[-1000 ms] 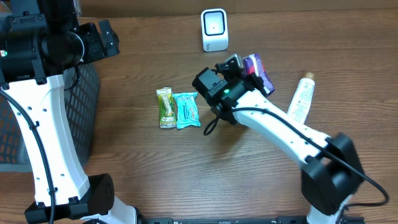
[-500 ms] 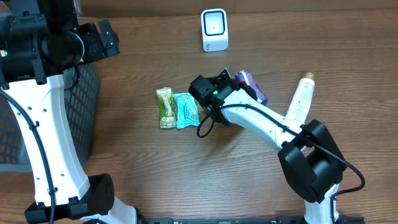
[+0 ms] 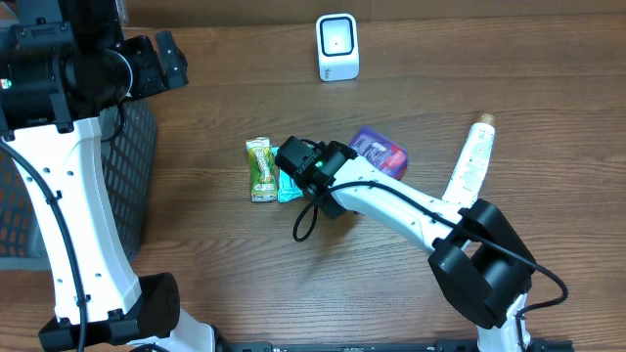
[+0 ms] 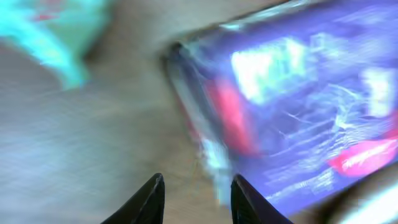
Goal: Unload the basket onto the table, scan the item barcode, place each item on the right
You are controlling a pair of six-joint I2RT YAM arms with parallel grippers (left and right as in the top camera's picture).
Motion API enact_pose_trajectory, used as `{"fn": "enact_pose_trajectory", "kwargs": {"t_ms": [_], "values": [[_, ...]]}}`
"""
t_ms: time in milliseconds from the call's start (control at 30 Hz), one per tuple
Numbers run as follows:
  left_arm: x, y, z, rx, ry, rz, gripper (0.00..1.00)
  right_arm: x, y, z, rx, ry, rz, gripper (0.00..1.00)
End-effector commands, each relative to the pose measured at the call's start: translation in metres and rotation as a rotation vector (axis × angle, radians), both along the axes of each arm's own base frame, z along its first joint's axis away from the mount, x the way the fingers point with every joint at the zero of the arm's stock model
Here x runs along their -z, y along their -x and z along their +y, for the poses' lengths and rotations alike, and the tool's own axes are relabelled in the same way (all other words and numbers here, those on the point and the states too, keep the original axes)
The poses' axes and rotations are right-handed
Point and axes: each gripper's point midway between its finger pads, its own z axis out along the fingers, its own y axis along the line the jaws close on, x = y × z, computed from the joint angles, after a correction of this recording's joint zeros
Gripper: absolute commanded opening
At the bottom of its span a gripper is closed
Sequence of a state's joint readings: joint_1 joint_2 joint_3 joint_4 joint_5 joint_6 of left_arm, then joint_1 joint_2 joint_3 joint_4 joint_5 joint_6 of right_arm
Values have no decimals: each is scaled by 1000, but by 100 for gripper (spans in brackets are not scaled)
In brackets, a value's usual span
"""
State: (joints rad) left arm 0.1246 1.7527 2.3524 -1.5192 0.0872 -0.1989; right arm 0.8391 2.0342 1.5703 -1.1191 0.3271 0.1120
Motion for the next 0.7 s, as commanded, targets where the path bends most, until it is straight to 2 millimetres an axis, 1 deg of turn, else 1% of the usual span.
{"fn": "enact_pose_trajectory", "kwargs": {"t_ms": [0, 33, 100, 133, 167, 233, 267, 300, 333, 367, 400, 467, 500, 533, 567, 667], "values": [[-5, -2, -2, 22, -7, -21, 99, 2, 29, 40, 2, -237, 194, 35], [-5, -2, -2, 22, -6, -21, 99, -5, 32, 52, -6, -295, 220, 35], [-5, -2, -2, 22, -7, -21, 99, -21, 28, 63, -11, -361, 219, 35], [-5, -2, -2, 22, -7, -21, 99, -32, 23, 66, 5, -387, 200, 35], [-5, -2, -2, 22, -7, -21, 100, -49, 11, 65, 63, -424, 157, 35], [-5, -2, -2, 22, -7, -21, 100, -74, -11, 55, 183, -478, 100, 37], [-5, -2, -2, 22, -6, -21, 99, -87, -26, 44, 263, -514, 72, 39], [-5, -2, -2, 22, -7, -21, 99, -94, -36, 35, 309, -533, 54, 41], [-5, -2, -2, 22, -7, -21, 100, -100, -53, 16, 364, -553, 33, 53], [-5, -2, -2, 22, -7, -21, 99, -100, -56, 10, 381, -557, 35, 59], [-5, -2, -2, 22, -7, -21, 100, -99, -65, -7, 426, -558, 42, 72], [-5, -2, -2, 22, -7, -21, 100, -93, -73, -29, 481, -537, 50, 79], [-5, -2, -2, 22, -6, -21, 100, -90, -77, -39, 499, -527, 53, 80], [-5, -2, -2, 22, -7, -21, 99, -85, -84, -54, 511, -516, 52, 80], [-5, -2, -2, 22, -6, -21, 100, -81, -88, -63, 517, -511, 49, 80], [-5, -2, -2, 22, -7, -21, 100, -67, -94, -80, 556, -551, 96, 82]]}}
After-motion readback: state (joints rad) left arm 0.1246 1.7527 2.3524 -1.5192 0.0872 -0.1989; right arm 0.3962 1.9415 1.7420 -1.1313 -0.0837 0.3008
